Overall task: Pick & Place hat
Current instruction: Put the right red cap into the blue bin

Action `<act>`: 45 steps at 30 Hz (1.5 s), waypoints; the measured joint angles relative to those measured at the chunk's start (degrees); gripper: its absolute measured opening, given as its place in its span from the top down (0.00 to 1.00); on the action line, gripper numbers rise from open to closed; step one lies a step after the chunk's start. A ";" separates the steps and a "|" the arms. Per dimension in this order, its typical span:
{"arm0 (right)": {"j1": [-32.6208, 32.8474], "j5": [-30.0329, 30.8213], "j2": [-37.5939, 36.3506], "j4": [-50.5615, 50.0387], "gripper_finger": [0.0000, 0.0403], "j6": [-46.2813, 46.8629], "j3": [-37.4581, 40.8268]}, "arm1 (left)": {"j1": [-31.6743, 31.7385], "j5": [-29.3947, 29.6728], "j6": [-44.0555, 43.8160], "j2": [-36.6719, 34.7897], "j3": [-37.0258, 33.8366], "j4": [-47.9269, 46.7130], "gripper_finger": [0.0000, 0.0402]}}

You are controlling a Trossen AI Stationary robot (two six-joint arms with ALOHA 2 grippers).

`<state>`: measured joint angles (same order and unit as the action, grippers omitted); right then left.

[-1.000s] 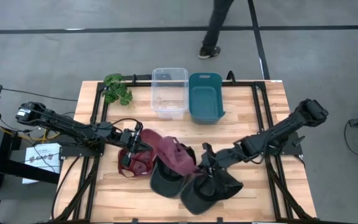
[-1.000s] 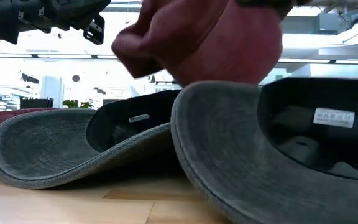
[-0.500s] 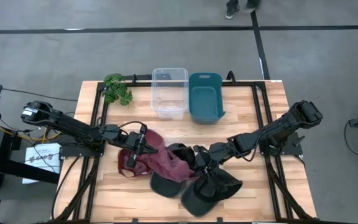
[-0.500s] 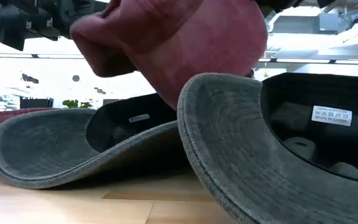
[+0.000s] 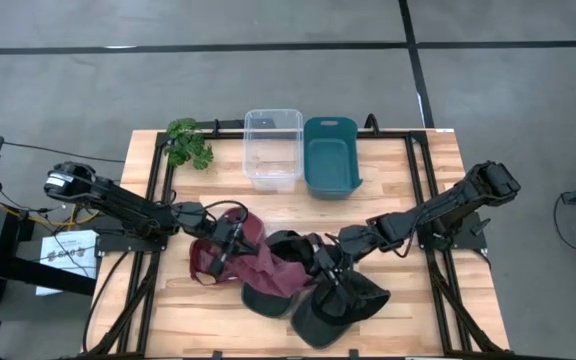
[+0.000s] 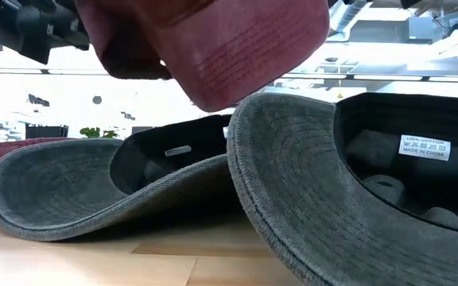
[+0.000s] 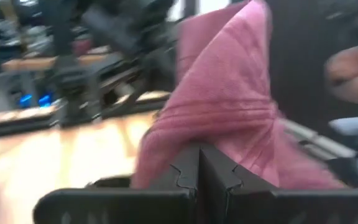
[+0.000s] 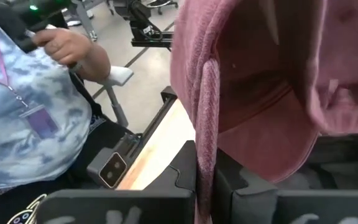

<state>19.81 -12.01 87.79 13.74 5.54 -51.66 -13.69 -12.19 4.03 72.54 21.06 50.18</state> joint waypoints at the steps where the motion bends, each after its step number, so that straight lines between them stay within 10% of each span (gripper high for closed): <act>1: -0.18 0.00 0.00 0.04 0.99 0.01 0.00 | -0.33 -1.65 0.02 -0.05 0.28 0.55 0.98; 45: -1.71 7.18 0.28 1.57 0.99 -1.04 -0.02 | -17.83 -15.30 4.04 -6.83 2.64 1.91 0.98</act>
<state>18.10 -4.83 88.07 15.31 4.50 -51.68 -31.52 -27.49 8.08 65.71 23.70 52.09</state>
